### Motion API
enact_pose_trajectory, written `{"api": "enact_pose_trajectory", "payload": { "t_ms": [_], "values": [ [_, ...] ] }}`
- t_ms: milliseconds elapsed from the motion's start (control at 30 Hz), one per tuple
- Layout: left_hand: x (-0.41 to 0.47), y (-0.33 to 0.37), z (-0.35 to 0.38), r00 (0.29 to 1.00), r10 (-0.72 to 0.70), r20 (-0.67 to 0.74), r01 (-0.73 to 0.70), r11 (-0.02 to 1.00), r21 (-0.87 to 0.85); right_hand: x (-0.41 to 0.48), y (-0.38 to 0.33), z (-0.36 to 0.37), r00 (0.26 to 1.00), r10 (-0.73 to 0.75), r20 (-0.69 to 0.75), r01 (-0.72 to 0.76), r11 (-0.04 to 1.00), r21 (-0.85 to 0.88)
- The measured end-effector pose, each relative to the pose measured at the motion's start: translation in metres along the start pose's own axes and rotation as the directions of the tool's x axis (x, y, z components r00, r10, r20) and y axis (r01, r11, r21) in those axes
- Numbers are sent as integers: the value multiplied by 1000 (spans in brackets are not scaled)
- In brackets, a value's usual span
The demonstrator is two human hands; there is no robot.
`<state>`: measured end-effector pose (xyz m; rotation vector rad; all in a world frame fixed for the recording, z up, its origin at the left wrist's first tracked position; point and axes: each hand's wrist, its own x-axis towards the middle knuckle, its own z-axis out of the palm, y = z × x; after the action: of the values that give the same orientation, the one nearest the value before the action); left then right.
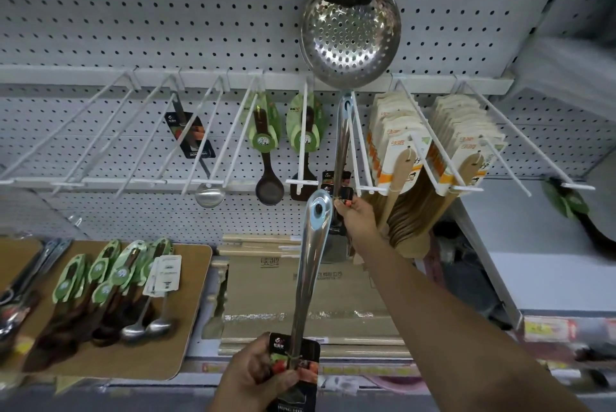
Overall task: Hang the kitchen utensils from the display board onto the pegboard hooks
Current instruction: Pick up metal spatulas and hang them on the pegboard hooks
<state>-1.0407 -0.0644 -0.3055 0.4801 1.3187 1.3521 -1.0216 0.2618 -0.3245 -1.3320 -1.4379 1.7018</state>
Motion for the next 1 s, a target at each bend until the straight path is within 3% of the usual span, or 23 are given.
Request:
{"api": "enact_pose_trajectory", "payload": {
  "t_ms": [300, 500, 600, 700, 800, 1000],
  "values": [
    [4, -2, 6, 1000, 13, 14, -13, 999, 53, 2, -3, -5, 997, -81, -8, 77, 973, -216],
    [3, -4, 14, 1000, 27, -6, -26, 990, 141, -17, 11, -8, 985, -170, 38, 174, 954, -245],
    [2, -5, 20, 997, 75, -27, -69, 984, 164, -45, 5, -15, 990, -95, 108, 110, 983, -145],
    [3, -10, 26, 993, 95, -64, -83, 981, 173, -93, -6, -31, 972, -58, 228, 36, 994, 101],
    [5, -14, 31, 995, 74, -64, -65, 989, 135, -139, -12, -46, 964, -66, 256, 0, 969, 249],
    [5, -18, 46, 994, 81, -78, -68, 986, 155, -201, -19, -61, 949, -175, 261, 100, 956, 276]
  ]
}}
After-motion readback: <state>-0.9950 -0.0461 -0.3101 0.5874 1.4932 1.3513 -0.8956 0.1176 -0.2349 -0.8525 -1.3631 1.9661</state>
